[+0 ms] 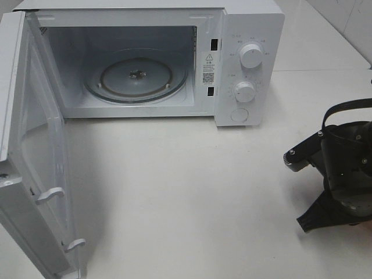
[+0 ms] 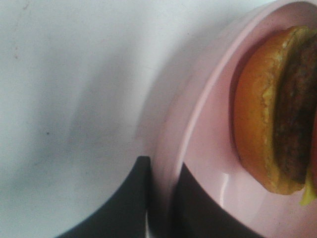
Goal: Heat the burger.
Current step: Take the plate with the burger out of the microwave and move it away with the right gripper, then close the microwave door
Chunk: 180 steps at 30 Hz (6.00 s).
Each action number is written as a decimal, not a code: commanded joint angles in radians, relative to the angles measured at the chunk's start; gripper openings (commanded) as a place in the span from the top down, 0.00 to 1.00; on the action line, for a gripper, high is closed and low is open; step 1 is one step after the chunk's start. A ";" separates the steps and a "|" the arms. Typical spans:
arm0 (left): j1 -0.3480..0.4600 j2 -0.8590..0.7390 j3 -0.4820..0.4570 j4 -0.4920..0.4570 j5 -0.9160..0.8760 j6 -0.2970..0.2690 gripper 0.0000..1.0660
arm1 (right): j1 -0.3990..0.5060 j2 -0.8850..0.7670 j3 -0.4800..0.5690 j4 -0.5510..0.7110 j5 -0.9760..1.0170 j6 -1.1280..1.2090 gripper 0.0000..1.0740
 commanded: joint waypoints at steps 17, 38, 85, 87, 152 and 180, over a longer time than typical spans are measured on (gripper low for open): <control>-0.001 -0.018 0.004 -0.002 -0.001 0.002 0.08 | -0.083 0.043 -0.029 -0.019 -0.023 0.006 0.66; -0.001 -0.018 0.004 -0.001 -0.001 0.002 0.08 | -0.083 -0.467 -0.066 0.732 -0.082 -0.901 0.23; -0.001 -0.018 0.004 0.000 -0.001 0.002 0.08 | -0.427 -1.731 0.035 0.902 0.293 -1.075 0.29; -0.001 -0.018 0.004 0.000 -0.001 0.002 0.08 | -0.478 -1.747 0.035 0.902 0.293 -1.075 0.29; -0.001 -0.018 0.004 0.001 -0.001 0.002 0.08 | -0.528 -1.746 0.035 0.902 0.293 -1.074 0.29; -0.001 0.309 0.015 0.003 -0.308 0.002 1.00 | -0.528 -1.746 0.035 0.902 0.293 -1.074 0.29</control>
